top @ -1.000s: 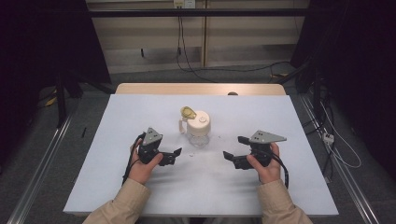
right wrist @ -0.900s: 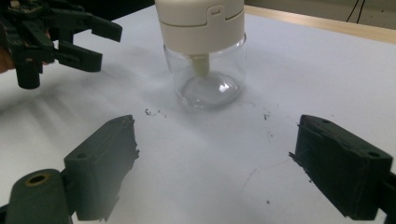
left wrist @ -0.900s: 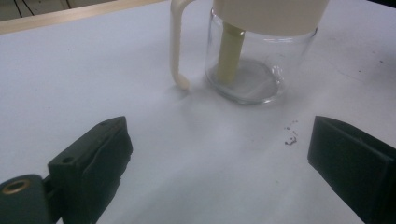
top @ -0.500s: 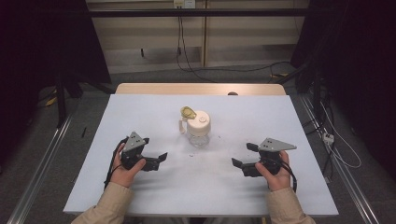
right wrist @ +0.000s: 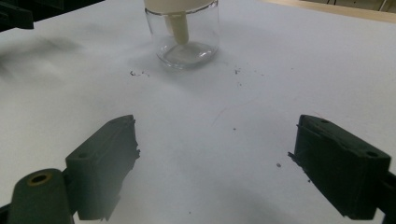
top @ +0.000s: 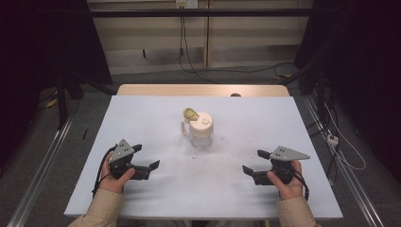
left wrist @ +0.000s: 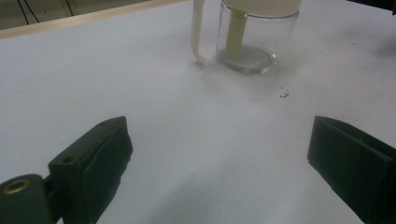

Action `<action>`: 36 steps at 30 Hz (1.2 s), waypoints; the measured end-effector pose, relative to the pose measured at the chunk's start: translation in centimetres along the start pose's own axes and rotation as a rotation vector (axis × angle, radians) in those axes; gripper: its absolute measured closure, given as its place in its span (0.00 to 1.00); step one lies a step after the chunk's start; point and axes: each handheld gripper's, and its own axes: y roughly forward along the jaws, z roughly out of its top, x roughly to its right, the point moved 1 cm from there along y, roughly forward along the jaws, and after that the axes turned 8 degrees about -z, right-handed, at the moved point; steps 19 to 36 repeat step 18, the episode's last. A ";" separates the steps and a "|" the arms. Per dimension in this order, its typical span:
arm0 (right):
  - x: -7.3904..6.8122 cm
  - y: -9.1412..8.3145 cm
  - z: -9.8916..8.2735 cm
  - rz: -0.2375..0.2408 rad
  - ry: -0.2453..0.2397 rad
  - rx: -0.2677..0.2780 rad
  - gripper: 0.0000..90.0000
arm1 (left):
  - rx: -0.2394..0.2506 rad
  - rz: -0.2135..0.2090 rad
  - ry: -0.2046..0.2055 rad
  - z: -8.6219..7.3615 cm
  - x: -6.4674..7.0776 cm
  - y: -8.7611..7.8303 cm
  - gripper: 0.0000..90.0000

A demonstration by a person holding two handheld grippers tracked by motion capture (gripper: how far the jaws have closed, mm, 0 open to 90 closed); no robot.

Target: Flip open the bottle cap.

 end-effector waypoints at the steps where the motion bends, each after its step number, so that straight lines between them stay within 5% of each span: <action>1: 0.0 -0.1 -0.1 -0.003 0.000 0.000 0.14 | -0.004 0.003 0.006 -0.1 0.0 -0.2 0.07; 13: 0.3 -0.9 -1.1 -0.010 0.000 0.001 0.14 | -0.003 -0.003 0.005 -0.9 -0.3 -1.5 0.06; 36: 0.3 -0.6 -1.2 -0.010 -0.006 -0.010 0.14 | 0.010 0.003 -0.022 -1.0 -0.7 -1.7 0.07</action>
